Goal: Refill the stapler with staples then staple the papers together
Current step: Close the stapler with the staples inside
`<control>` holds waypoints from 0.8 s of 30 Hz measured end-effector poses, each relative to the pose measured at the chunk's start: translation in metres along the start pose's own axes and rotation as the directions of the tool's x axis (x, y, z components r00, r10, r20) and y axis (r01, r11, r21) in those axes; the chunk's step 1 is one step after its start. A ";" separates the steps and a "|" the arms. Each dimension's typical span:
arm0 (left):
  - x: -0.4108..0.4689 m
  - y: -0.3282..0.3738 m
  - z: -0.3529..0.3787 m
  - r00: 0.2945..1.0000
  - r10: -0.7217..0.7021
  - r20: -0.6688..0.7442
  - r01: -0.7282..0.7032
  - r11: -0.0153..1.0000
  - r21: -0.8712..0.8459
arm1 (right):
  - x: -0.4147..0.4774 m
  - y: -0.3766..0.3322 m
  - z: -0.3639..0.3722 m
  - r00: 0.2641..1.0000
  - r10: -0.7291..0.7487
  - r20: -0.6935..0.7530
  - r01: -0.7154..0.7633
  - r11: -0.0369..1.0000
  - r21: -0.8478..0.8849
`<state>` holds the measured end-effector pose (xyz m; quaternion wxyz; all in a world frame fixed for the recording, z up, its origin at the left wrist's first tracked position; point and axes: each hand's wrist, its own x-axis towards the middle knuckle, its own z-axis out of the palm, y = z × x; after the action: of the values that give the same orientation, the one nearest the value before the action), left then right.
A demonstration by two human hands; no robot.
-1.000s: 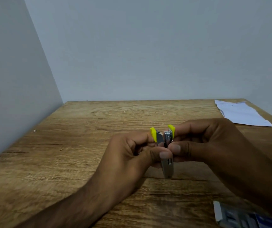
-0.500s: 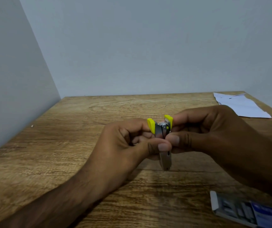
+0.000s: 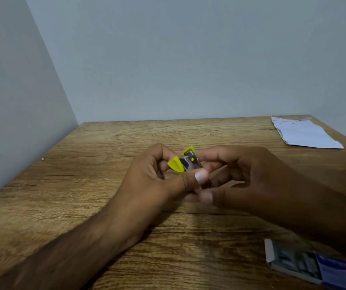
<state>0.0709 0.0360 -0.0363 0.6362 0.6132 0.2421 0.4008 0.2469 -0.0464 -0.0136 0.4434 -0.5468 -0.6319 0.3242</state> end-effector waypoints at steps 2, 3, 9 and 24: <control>0.000 0.000 -0.001 0.999 -0.051 0.004 0.051 0.999 0.000 | -0.001 -0.002 0.004 0.998 -0.063 0.022 0.065 0.990 -0.122; 0.001 0.001 -0.003 0.996 -0.085 0.011 0.084 0.996 0.023 | -0.001 -0.002 0.004 0.997 -0.067 0.034 0.071 0.987 -0.142; 0.002 0.007 -0.019 0.978 -0.134 0.161 0.060 0.915 0.398 | -0.001 0.000 0.002 0.995 -0.030 0.095 0.052 0.969 -0.243; -0.007 0.026 -0.032 0.922 -0.131 0.364 -0.291 0.386 0.876 | -0.005 -0.002 0.005 0.981 -0.004 0.193 0.080 0.918 -0.388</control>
<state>0.0359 0.0476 -0.0160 0.2033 0.9365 0.2656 0.1053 0.2415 -0.0514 -0.0150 0.2697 -0.5780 -0.7346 0.2312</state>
